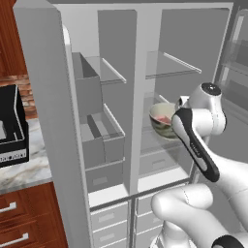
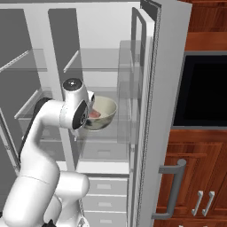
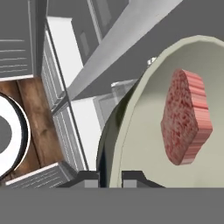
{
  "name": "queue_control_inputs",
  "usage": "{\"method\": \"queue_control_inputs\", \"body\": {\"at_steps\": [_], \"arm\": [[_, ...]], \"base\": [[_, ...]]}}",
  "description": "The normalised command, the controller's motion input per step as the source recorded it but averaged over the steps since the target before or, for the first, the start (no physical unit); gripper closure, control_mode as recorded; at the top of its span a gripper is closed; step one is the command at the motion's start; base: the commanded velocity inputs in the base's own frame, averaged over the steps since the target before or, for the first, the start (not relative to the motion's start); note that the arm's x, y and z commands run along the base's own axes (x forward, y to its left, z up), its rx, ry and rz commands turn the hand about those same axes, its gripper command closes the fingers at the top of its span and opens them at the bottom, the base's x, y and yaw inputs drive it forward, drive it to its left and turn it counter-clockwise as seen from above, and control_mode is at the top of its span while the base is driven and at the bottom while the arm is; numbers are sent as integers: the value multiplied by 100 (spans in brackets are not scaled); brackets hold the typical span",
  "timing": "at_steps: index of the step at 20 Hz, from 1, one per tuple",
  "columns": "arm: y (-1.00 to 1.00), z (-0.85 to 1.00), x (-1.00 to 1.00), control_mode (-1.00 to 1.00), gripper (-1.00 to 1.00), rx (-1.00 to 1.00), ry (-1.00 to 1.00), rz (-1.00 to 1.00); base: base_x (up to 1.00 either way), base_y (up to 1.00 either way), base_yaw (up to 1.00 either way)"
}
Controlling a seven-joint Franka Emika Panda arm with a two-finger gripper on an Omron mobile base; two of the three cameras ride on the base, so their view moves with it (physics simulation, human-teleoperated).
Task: Place one of the steaks on the plate and the other in the bowl. Then place the bowl in the fridge.
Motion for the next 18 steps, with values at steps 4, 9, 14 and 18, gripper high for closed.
{"method": "queue_control_inputs", "body": {"at_steps": [4, 9, 14, 18], "arm": [[9, -1, 55, -100, 100, 2, -6, 8], [10, -9, 48, -100, 100, 0, -15, 6], [26, -30, 47, -100, 100, 0, -6, 1], [16, -26, 52, -100, 100, 0, -2, 0]], "base": [[0, 0, 0], [0, 0, 0], [0, 0, 0], [0, 0, 0]]}}
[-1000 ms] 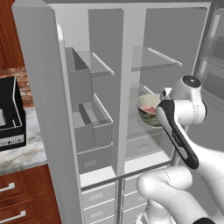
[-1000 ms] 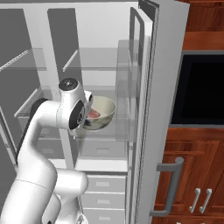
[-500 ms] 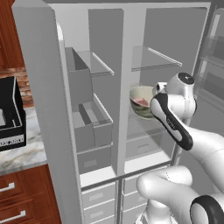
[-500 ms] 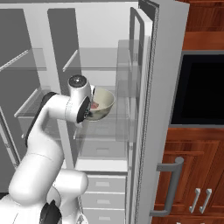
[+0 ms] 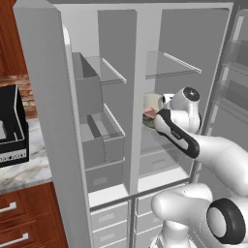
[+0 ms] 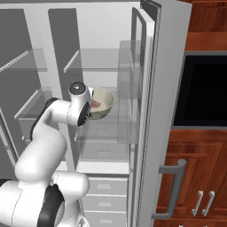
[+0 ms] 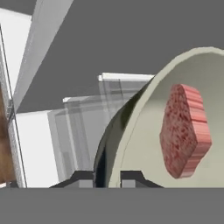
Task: Place one of the steaks on the plate and the other in the bowl. Then place the bowl in the fridge.
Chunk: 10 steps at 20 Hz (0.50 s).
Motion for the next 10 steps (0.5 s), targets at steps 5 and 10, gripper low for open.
{"method": "queue_control_inputs", "body": {"at_steps": [5, 10], "arm": [[2, -5, 56, -100, 100, 0, 0, 0], [-10, -17, 45, -100, 100, 0, -5, 6]], "base": [[0, 0, 0], [0, 0, 0]]}}
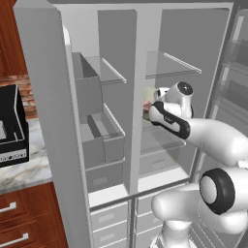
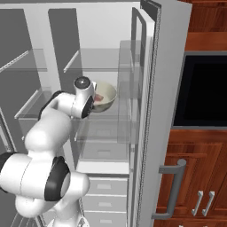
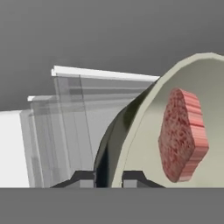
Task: Place one of the steaks on the plate and the other in the bowl. Then place the bowl in the fridge.
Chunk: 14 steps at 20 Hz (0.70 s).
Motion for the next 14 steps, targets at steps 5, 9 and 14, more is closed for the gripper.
{"method": "queue_control_inputs", "body": {"at_steps": [5, 9, 14], "arm": [[-13, -6, 16, -100, 100, 0, -1, 9], [0, 0, 0, -100, -100, 0, 0, 6], [0, 0, 0, -100, -100, 0, 0, 5]], "base": [[0, 0, 0], [0, 0, 0], [0, 0, 0]]}}
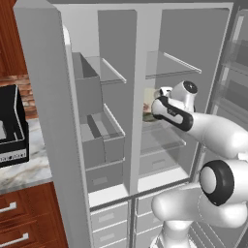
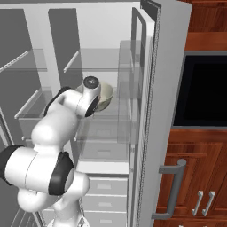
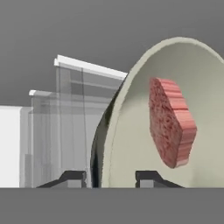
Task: Place one of the steaks on the plate and the other in the bowl. Then place the bowl in the fridge.
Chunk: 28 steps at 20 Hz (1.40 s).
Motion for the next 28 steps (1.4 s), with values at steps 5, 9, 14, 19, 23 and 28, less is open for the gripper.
{"method": "queue_control_inputs", "body": {"at_steps": [5, 9, 14, 19, 23, 28], "arm": [[0, 0, 0, -100, -100, 0, -5, 1], [0, 1, -16, -100, -100, 0, -9, 0], [-3, 23, -50, -100, -100, 0, -25, 0], [0, 38, -56, -100, -100, -5, -11, -2], [-7, 47, -96, -100, -100, -8, 0, -9], [0, 33, -97, -100, -100, -17, 12, -5]], "base": [[0, 0, 0], [0, 0, 0], [0, 0, 0], [0, 0, 0], [0, 0, 0], [0, 0, 0]]}}
